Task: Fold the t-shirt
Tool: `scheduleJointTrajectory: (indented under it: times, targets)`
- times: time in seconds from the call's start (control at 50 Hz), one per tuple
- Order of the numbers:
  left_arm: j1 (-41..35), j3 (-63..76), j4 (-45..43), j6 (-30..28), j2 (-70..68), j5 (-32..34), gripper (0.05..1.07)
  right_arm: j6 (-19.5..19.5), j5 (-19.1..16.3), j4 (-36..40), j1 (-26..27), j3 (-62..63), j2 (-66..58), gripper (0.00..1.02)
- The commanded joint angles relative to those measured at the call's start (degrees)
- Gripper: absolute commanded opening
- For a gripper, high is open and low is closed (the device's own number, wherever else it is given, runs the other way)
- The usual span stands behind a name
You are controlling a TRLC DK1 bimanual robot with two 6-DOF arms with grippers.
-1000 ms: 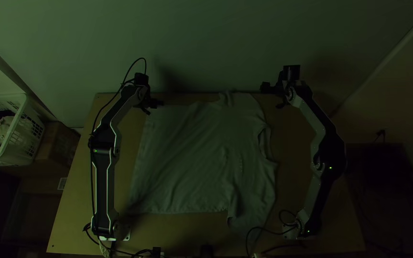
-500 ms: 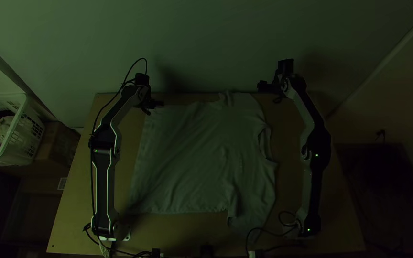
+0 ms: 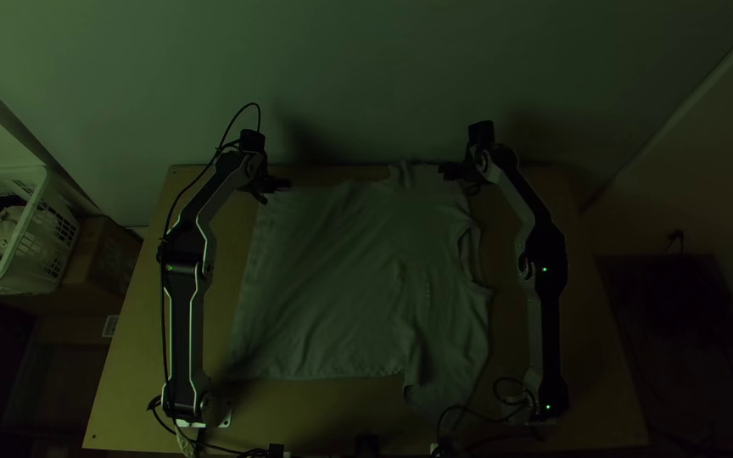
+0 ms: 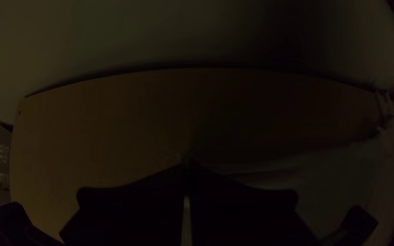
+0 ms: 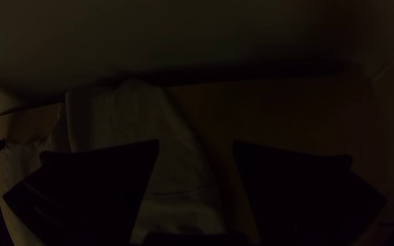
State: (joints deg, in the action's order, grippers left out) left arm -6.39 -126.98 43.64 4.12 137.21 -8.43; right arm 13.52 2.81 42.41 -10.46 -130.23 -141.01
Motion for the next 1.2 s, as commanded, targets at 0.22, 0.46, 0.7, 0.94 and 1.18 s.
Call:
scheduleJointTrajectory:
  times: [0.22, 0.46, 0.7, 0.94, 1.18]
  targets:
    - [-0.20, 0.94, 2.15, 0.98, -1.77, 0.16, 0.08, 0.81, 0.44, 1.18, -0.97, -1.34, -4.10, 0.65]
    - [-0.11, 1.12, 2.33, 0.89, -1.86, 0.34, 0.08, -0.69, -0.52, 0.74, -1.58, -1.87, -5.33, 0.10]
    - [-0.02, 1.03, 1.80, 0.45, -2.03, 0.52, 0.08, 0.19, -0.52, -2.16, -0.97, -2.13, -4.36, 0.02]
    - [1.21, -1.08, -4.09, 0.89, -2.12, 0.60, 0.08, 0.19, -0.52, -5.68, 0.35, -3.27, -3.31, 0.02]
    - [2.70, -2.13, -8.13, 2.12, -2.21, 0.96, 0.08, 0.19, -0.52, -6.55, 1.05, -3.36, -2.69, 0.02]
